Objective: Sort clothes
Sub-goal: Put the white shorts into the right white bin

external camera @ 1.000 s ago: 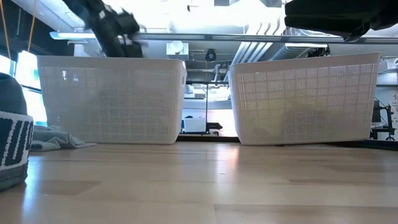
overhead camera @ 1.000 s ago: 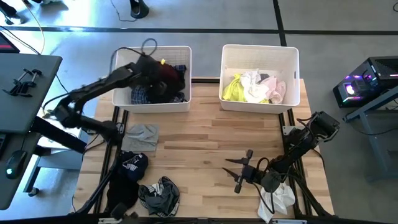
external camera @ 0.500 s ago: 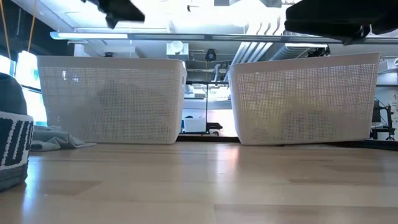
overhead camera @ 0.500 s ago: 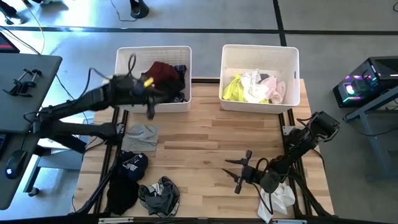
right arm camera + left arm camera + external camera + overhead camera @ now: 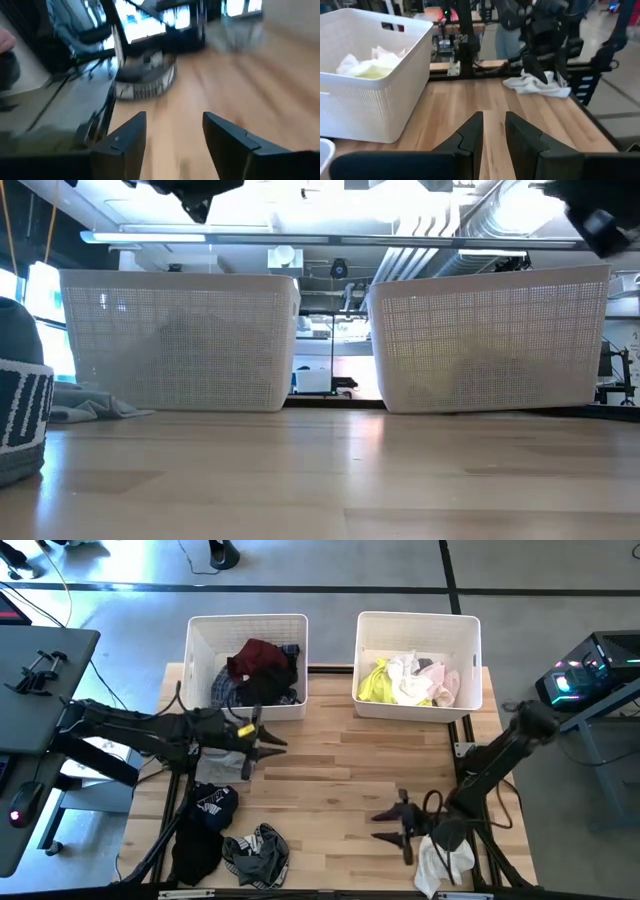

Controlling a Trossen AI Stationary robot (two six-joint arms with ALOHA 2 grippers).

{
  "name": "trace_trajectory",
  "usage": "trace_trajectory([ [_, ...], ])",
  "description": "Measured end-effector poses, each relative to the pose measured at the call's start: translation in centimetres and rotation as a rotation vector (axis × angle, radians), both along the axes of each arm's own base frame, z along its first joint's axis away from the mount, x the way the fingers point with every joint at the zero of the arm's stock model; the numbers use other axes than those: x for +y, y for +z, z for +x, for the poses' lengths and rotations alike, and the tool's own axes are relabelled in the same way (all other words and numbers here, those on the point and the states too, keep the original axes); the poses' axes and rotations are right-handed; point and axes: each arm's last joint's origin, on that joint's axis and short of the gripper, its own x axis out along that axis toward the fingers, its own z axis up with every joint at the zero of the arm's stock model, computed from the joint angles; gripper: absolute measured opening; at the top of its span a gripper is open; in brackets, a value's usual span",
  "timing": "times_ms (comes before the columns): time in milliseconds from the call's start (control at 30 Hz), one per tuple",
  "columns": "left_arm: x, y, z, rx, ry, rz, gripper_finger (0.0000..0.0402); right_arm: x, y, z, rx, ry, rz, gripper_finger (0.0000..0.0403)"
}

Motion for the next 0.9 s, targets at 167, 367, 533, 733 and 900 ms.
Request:
trace_trajectory([
  [167, -0.7, -0.9, 0.8, 0.043, 0.047, 0.055, 0.0069, -0.7, -0.3, -1.8, 0.299, 0.065, 0.215, 0.0203],
  [367, -0.9, -1.8, 1.6, 0.086, 0.074, 0.071, 0.0069, 0.6, 0.4, -1.9, 0.797, 0.045, 0.249, 0.0186],
  [533, -0.9, -2.4, 2.0, 0.113, 0.077, 0.077, 0.0069, 1.8, 2.0, -1.8, 1.139, -0.130, 0.278, 0.0169],
  [733, -0.9, -2.7, 2.3, 0.128, 0.080, 0.072, 0.0069, 3.8, -0.1, -2.1, 1.348, -0.186, 0.306, 0.0167],
  [900, -0.9, -2.9, 2.3, 0.138, 0.081, 0.070, 0.0069, 4.2, -3.2, -3.4, 1.488, -0.264, 0.303, 0.0167],
])
